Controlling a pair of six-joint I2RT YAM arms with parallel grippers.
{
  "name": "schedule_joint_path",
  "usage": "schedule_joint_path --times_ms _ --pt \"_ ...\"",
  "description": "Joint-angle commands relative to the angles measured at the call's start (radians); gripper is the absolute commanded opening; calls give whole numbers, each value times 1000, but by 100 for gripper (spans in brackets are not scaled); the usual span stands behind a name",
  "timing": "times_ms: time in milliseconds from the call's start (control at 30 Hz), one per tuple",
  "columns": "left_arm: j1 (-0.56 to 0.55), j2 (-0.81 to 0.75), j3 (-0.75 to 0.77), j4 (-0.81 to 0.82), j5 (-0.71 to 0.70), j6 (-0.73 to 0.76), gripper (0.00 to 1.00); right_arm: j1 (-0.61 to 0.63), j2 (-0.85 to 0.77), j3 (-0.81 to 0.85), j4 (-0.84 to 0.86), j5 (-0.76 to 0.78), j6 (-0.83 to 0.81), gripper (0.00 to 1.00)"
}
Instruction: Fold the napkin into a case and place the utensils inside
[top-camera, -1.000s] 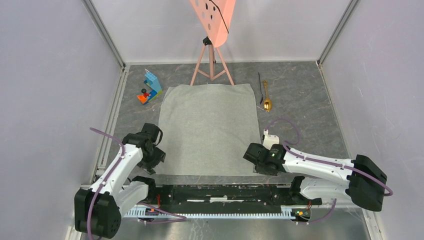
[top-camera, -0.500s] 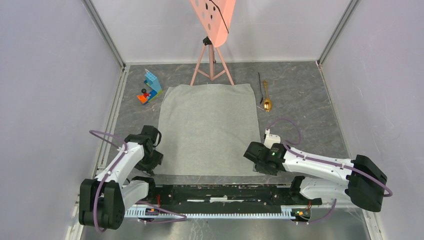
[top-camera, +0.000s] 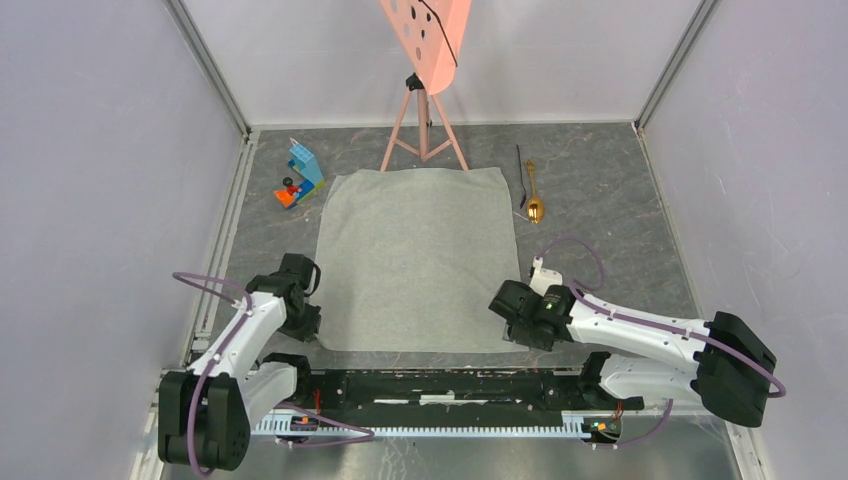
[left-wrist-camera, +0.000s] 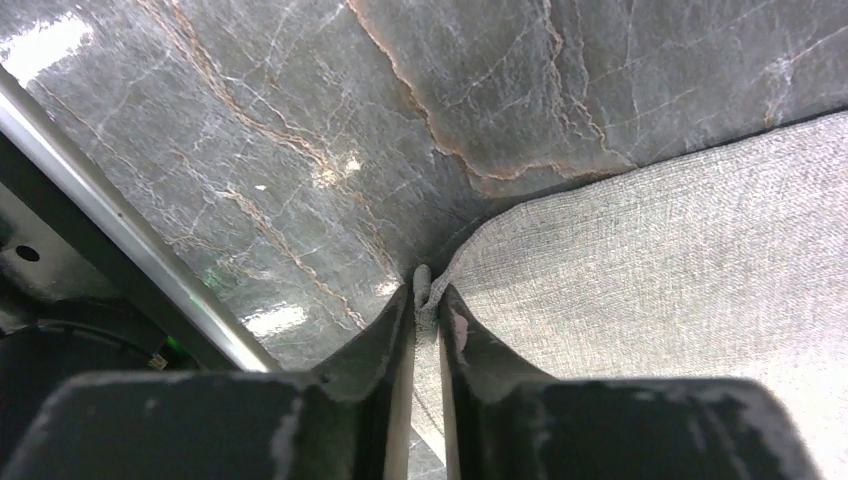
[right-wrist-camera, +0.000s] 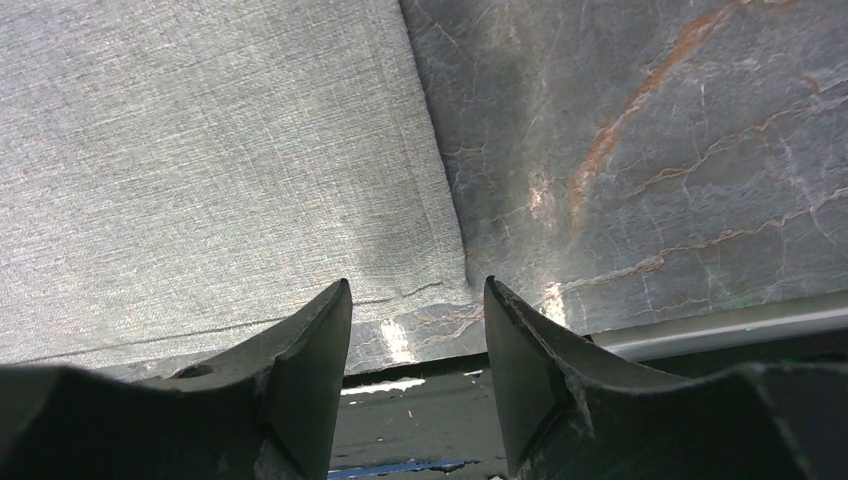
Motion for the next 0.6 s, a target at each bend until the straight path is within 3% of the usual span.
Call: schedule_joint_path --times_ms 0,133,567 --pt "7 -87 -36 20 -23 -27 14 -9 -8 -1 -40 -15 57 58" --pt "7 -151 -56 27 -9 -3 2 -11 1 -3 -57 -44 82 57" --pt "7 -164 -44 10 18 13 2 -17 40 8 -55 -23 152 52"
